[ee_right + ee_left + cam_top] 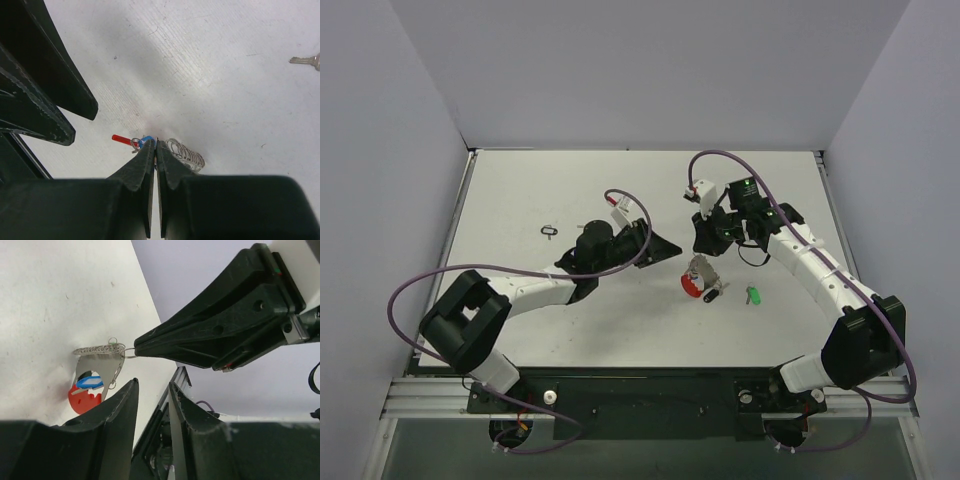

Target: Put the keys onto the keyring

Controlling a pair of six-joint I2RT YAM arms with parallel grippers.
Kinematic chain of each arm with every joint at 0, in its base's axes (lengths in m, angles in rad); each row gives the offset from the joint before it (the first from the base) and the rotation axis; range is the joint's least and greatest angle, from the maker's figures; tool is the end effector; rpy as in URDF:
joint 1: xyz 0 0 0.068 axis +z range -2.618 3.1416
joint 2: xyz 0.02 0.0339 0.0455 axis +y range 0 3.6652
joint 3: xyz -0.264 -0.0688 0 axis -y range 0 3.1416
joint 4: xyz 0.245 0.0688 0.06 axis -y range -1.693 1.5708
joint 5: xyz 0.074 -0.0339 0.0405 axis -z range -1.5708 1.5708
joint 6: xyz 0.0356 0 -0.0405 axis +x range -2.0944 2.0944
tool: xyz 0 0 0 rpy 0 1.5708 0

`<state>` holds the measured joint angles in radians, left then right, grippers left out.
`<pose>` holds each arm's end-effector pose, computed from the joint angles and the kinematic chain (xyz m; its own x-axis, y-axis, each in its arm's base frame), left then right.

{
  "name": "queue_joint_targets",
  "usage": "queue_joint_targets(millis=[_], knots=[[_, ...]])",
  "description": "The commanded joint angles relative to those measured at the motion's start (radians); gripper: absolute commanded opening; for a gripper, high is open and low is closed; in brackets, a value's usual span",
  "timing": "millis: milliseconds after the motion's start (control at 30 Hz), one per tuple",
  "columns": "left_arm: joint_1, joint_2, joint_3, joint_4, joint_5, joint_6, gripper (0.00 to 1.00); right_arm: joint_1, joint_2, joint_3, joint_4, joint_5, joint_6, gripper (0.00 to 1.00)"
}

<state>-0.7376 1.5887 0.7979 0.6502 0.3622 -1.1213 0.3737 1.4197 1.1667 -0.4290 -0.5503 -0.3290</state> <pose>0.2475 -0.2420 0.2304 -0.8453 -0.3699 -0.3855 0.2927 0.2831 -0.9134 0.2851 0.1318 0.3055 -0.3327 -0.4263 -0.8412 -0.8418 0.5364 0.0611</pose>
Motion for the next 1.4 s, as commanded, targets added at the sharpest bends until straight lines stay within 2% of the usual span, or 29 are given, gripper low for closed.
queue_joint_targets(millis=[0, 267, 333, 633, 967, 1367], knots=[[0.003, -0.032, -0.038, 0.116, -0.058, 0.234, 0.39, -0.004, -0.008, -0.007, 0.018, -0.057, 0.005, 0.0], [0.003, 0.019, -0.078, 0.265, 0.024, 0.613, 0.38, -0.004, -0.019, -0.018, 0.019, -0.077, -0.004, 0.0], [0.001, 0.04, -0.077, 0.307, 0.043, 0.655, 0.39, -0.004, -0.021, -0.019, 0.019, -0.079, -0.007, 0.0], [0.001, 0.194, 0.009, 0.458, 0.139, 0.692, 0.39, -0.005, -0.021, -0.021, 0.018, -0.085, -0.012, 0.0], [-0.005, 0.266, 0.055, 0.58, 0.241, 0.704, 0.38, -0.005, -0.018, -0.022, 0.018, -0.091, -0.013, 0.0], [-0.005, 0.313, 0.083, 0.597, 0.307, 0.695, 0.31, -0.005, -0.018, -0.022, 0.019, -0.091, -0.015, 0.0]])
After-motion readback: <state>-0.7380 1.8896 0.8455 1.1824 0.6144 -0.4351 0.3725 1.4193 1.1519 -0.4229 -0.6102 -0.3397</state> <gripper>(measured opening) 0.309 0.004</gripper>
